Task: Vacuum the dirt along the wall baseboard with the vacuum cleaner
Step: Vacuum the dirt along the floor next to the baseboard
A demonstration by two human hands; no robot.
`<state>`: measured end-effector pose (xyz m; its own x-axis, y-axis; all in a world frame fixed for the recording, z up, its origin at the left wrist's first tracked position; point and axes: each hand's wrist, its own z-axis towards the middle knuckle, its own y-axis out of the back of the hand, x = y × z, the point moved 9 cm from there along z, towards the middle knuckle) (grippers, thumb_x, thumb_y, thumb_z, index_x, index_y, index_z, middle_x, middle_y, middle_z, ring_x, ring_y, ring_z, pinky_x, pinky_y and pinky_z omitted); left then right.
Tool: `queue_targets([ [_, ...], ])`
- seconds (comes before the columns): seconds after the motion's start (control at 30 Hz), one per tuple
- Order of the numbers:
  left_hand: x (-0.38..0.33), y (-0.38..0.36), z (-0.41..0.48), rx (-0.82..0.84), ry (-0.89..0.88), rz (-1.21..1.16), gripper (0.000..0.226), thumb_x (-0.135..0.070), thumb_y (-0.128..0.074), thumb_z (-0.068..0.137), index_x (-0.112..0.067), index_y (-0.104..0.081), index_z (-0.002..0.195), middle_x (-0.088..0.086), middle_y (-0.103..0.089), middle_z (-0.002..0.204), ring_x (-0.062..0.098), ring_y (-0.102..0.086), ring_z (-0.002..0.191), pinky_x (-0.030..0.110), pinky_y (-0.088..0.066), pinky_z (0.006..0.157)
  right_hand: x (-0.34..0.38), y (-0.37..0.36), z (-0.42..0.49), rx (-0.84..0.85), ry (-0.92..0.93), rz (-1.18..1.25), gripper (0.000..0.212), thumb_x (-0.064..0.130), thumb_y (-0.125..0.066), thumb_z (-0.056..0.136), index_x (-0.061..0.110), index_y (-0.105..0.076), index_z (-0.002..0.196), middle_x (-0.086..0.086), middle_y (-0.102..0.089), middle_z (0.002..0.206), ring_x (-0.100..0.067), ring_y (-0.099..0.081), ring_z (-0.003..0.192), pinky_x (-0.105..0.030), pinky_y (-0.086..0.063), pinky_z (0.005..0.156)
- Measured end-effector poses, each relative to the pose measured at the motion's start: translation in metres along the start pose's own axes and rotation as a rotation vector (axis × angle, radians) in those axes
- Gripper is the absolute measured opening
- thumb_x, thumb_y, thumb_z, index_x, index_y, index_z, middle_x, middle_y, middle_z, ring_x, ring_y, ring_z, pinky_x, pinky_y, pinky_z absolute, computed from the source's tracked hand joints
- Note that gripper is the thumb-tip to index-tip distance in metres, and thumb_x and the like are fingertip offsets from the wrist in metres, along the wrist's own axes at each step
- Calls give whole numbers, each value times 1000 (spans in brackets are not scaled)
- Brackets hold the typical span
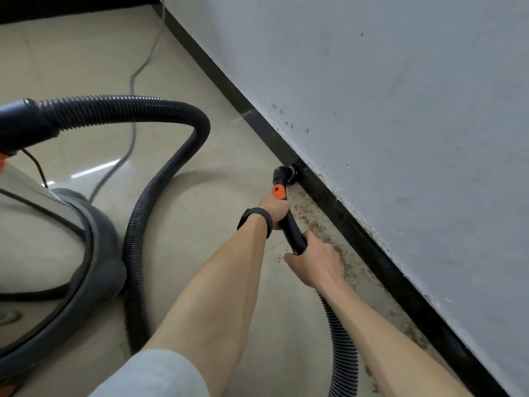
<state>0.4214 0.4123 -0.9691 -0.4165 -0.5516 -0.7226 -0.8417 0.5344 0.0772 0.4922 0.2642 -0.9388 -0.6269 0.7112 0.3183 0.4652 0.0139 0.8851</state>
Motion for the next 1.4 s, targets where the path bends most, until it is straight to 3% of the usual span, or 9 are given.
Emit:
queue_targets([
  [0.27, 18, 18, -15, 49, 61, -10, 39, -7, -65, 88, -6, -42, 120, 18, -57, 110, 32, -64, 87, 38, -57, 51, -6, -16, -14, 112, 68, 110, 33, 54, -59, 59, 34, -49, 84, 6, -62, 74, -16, -60, 65, -32, -42, 52],
  [0.47, 57, 52, -29, 59, 135, 19, 56, -7, -67, 78, -10, -34, 124, 16, -55, 101, 31, -65, 83, 52, -61, 67, 8, -48, -55, 169, 137, 118, 28, 47, -59, 63, 36, -41, 82, 5, -59, 70, -18, -57, 60, -35, -42, 51],
  [0.63, 88, 72, -40, -85, 122, 125, 57, -13, -65, 80, -16, -25, 121, 11, -51, 95, 28, -63, 79, 37, -58, 50, 18, -60, -85, 191, 193, 33, 33, 48, -59, 68, 34, -42, 92, 7, -57, 72, -19, -56, 65, -31, -34, 50],
  [0.73, 96, 70, -49, -157, 79, 114, 54, -12, -64, 80, -14, -29, 120, 10, -50, 95, 28, -63, 80, 39, -59, 57, 12, -54, -95, 203, 211, 19, 37, 51, -62, 67, 35, -44, 95, 8, -57, 76, -21, -57, 69, -31, -35, 52],
  [0.83, 95, 57, -54, -144, 73, -47, 53, -5, -61, 81, -14, -28, 121, 13, -51, 100, 34, -72, 75, 45, -62, 67, 3, -47, -94, 214, 185, 105, 34, 55, -63, 61, 38, -45, 85, 8, -59, 74, -15, -57, 67, -31, -37, 52],
  [0.9, 88, 48, -54, -107, 62, -105, 54, -3, -62, 83, -14, -27, 123, 15, -51, 107, 28, -74, 65, 37, -61, 59, -3, -43, -93, 194, 154, 199, 34, 58, -60, 55, 40, -46, 79, 7, -58, 69, -11, -55, 63, -32, -36, 51],
  [0.97, 83, 39, -54, -67, 64, -95, 58, -4, -64, 85, -15, -26, 127, 16, -52, 113, 24, -73, 60, 32, -58, 54, -12, -43, -95, 169, 124, 280, 33, 58, -58, 53, 41, -46, 79, 6, -56, 65, -10, -53, 59, -32, -36, 50],
  [1.2, 95, 16, -55, -4, 33, 19, 62, -5, -66, 85, -16, -25, 131, 11, -51, 99, 29, -69, 55, 46, -62, 69, -40, -87, -115, 195, -79, 580, 33, 49, -65, 52, 38, -54, 81, -2, -66, 65, -22, -66, 63, -39, -53, 58],
  [1.4, 86, 12, -45, -3, -6, 96, 51, -5, -61, 87, -15, -29, 127, 9, -52, 97, 28, -68, 57, 37, -61, 61, -42, -92, -108, 133, -113, 618, 35, 51, -61, 52, 39, -54, 84, 11, -57, 58, -9, -51, 51, -31, -43, 52],
])
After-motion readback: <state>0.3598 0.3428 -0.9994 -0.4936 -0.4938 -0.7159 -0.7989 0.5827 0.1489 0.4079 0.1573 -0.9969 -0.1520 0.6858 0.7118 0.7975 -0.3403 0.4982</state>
